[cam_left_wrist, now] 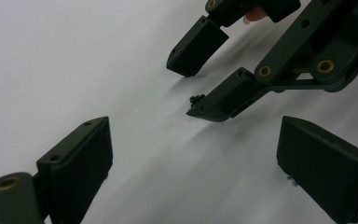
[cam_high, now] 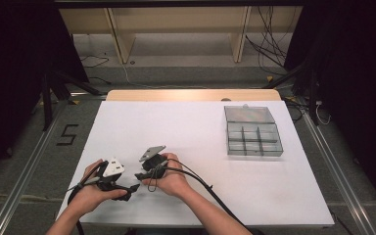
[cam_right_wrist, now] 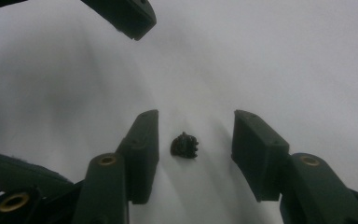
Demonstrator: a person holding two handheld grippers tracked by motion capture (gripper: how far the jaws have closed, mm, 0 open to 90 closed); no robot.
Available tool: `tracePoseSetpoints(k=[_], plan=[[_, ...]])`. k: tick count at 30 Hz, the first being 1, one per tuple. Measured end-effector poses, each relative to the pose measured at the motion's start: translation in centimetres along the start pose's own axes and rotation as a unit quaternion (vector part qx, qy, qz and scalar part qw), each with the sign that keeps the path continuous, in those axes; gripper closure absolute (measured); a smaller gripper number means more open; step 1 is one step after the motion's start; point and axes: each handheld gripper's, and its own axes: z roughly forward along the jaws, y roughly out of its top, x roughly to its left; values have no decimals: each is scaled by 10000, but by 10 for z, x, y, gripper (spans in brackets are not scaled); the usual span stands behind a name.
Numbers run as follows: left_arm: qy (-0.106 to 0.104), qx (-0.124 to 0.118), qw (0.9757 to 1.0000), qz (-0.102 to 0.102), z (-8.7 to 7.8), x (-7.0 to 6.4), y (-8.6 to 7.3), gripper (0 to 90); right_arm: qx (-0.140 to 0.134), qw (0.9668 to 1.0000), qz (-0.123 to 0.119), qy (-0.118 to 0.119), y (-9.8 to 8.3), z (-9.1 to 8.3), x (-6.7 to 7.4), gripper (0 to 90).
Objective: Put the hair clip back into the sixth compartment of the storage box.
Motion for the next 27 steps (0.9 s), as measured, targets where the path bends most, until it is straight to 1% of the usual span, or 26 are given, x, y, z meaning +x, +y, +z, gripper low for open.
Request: tracePoseSetpoints(k=[3, 4, 5, 8, 9, 10, 11, 12, 13, 17, 19, 22, 27], plan=[[1, -11, 10000, -16, 0, 0, 0, 100, 35, 10000, -21, -3, 0, 2, 1, 562], [3, -8, 10000, -14, 0, 0, 0, 101, 37, 10000, -21, -59, 0, 3, 2, 584], [4, -6, 10000, -9, 1, 0, 0, 101, 37, 10000, -21, -59, 0, 3, 2, 584], [5, -6, 10000, -5, 1, 0, 0, 100, 33, 10000, -55, -70, 1, 4, 2, 622], [3, -10, 10000, -4, 0, 0, 0, 100, 36, 9999, -58, -108, 1, 4, 4, 634], [8, -23, 10000, -14, 0, 0, 0, 101, 43, 9998, -139, -160, 2, 5, 6, 668], [9, -29, 10000, -24, 0, 0, 0, 101, 43, 9998, -139, -160, 2, 5, 6, 668], [10, -23, 10000, -19, 0, 0, 0, 101, 28, 9996, -154, -213, 1, 5, 5, 703], [8, -19, 10000, -17, 0, 0, 0, 101, 28, 9996, -154, -213, 1, 5, 5, 703], [13, -38, 10000, -33, 0, 0, 0, 101, 24, 9994, -175, -294, 1, 5, 7, 763], [15, -39, 10000, -33, 1, 0, 1, 101, 22, 9994, -172, -300, 1, 4, 7, 770], [16, -39, 10000, -32, 0, 0, 1, 101, 8, 9995, -152, -289, 1, 4, 6, 803], [16, -40, 10000, -35, 1, 0, 1, 101, -15, 9994, -147, -304, 0, 5, 6, 820]])
